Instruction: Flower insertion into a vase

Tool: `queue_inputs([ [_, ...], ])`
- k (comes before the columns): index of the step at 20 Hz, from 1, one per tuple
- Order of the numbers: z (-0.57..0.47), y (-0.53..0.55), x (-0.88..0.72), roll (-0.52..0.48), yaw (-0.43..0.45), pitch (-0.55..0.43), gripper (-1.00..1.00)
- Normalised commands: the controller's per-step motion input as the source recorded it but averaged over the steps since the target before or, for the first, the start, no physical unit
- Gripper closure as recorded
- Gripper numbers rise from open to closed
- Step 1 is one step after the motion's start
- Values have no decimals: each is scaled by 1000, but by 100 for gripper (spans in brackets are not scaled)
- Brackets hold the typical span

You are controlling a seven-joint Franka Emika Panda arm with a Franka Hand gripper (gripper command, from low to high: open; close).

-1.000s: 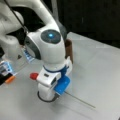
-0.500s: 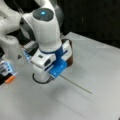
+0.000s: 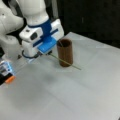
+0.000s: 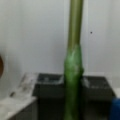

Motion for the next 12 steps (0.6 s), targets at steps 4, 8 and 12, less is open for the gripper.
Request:
queue_inputs([
  [4,116,358,-319,-9,-98,58,100],
  [8,188,400,-314,-14,-84,70,100],
  [12,97,270,-180,-27,-83,52,100],
])
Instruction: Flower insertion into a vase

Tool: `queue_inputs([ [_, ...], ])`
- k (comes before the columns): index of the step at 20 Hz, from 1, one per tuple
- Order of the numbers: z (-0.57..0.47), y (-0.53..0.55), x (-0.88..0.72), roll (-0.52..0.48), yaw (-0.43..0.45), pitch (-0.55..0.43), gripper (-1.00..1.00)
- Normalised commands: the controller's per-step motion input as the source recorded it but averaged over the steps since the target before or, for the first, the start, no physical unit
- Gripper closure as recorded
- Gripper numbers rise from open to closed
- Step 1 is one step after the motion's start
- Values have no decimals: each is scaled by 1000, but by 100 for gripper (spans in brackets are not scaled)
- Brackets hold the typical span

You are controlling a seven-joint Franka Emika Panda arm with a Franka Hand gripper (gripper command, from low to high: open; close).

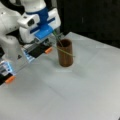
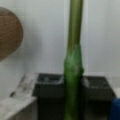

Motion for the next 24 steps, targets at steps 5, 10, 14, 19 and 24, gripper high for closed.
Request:
queue_inputs([
  [5,-1,174,-111,-14,-73,49,100],
  [10,22,260,-177,0,-78,29,100],
  [14,32,343,-213,-4,-112,10,100],
  [19,13,376,-232,-14,-103,6,100],
  [24,-10,421,-267,16,-73,6,100],
])
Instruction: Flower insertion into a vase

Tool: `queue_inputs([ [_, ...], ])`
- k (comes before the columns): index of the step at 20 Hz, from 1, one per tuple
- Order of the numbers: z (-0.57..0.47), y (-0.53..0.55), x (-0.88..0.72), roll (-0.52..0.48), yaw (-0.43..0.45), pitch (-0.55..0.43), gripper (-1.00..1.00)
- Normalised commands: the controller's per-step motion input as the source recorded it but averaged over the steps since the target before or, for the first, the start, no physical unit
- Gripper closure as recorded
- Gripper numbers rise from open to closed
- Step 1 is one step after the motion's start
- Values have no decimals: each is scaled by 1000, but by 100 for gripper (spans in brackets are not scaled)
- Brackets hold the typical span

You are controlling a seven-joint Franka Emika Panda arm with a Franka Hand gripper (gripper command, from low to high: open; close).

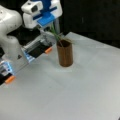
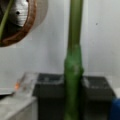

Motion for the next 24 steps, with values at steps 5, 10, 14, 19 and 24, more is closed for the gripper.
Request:
queue_inputs([
  [5,-10,557,-311,49,-67,2,100],
  [10,-53,492,-259,31,-60,1,100],
  [14,-63,412,-193,25,-39,64,100],
  [19,2,197,-101,47,-4,237,100],
  [24,162,-31,74,102,43,431,100],
])
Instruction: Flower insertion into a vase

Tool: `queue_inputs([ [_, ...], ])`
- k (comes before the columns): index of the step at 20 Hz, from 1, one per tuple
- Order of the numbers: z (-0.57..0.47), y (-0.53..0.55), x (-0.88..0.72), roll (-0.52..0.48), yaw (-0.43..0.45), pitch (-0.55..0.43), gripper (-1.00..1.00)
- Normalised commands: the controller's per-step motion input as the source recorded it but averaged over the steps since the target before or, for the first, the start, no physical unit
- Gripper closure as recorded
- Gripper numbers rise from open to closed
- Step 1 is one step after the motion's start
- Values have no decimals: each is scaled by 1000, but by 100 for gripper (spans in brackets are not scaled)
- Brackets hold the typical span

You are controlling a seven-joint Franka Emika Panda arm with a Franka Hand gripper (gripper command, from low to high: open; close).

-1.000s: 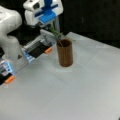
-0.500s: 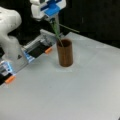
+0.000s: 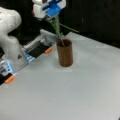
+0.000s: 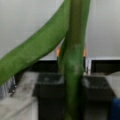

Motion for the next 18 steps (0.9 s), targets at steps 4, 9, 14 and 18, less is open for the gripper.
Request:
queue_inputs([
  [4,226,-101,272,116,43,468,100],
  [9,212,-60,348,81,49,479,100],
  [14,165,30,357,-9,102,575,100],
  [18,164,62,405,-51,155,645,100],
])
